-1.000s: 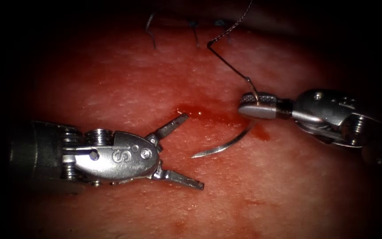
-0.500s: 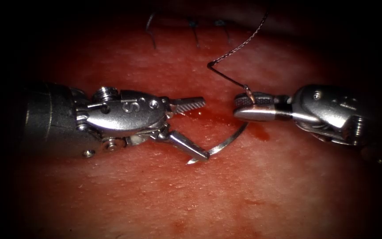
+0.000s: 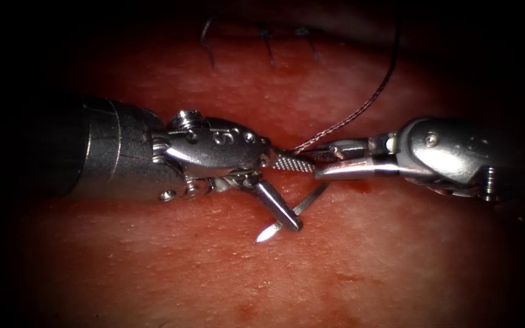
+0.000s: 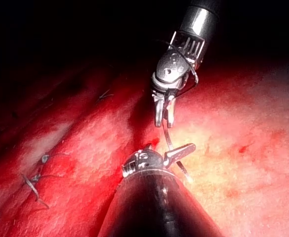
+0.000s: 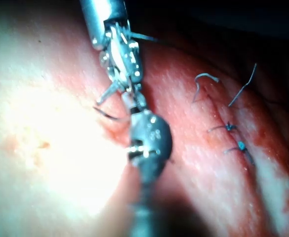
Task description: Wound Closure
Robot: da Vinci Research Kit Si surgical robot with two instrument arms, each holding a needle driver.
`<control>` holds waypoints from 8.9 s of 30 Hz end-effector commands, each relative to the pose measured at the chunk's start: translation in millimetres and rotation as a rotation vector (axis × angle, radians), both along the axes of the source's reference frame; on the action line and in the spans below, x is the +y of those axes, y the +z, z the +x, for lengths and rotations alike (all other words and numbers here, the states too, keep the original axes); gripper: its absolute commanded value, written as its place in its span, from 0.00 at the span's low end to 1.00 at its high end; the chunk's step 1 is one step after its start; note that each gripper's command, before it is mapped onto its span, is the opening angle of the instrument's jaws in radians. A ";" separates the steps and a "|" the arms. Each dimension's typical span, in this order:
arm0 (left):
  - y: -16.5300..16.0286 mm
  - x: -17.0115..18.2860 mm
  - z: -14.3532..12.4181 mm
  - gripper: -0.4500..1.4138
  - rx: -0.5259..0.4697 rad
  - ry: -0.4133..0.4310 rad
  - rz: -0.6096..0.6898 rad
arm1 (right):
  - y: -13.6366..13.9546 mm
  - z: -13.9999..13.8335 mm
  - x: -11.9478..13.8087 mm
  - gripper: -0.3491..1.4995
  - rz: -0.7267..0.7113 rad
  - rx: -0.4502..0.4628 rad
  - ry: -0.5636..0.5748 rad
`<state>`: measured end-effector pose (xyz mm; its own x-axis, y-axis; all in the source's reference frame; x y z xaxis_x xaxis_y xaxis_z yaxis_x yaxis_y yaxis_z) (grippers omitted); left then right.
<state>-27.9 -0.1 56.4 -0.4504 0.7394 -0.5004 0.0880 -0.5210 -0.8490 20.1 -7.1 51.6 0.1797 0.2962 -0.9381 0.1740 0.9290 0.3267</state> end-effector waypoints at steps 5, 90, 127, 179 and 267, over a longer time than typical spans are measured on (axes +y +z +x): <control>0.6 -0.4 -0.9 0.53 -0.002 0.066 0.030 | -0.2 1.4 -0.1 0.00 -0.038 0.024 -0.015; -2.9 -0.5 0.1 0.00 0.078 -0.530 -0.039 | -6.0 7.8 -1.6 0.79 -0.405 -0.663 0.405; -5.4 -0.9 0.5 0.84 0.073 -0.524 -0.058 | -8.1 3.1 0.1 0.00 -0.527 -0.607 0.392; 8.3 -9.9 2.2 0.18 0.469 -0.070 -0.465 | 1.4 -2.0 3.3 0.00 -0.246 -0.161 0.338; 5.7 -6.9 4.0 0.17 0.440 -0.180 -0.449 | 14.3 5.4 -7.9 0.00 -0.768 -0.080 0.115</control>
<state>-23.2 -7.0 61.6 -0.5724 0.5848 -0.5747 -0.3409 -0.8072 -0.4819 25.0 -14.9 65.4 0.2677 -0.4020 -0.8756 0.0626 0.9142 -0.4005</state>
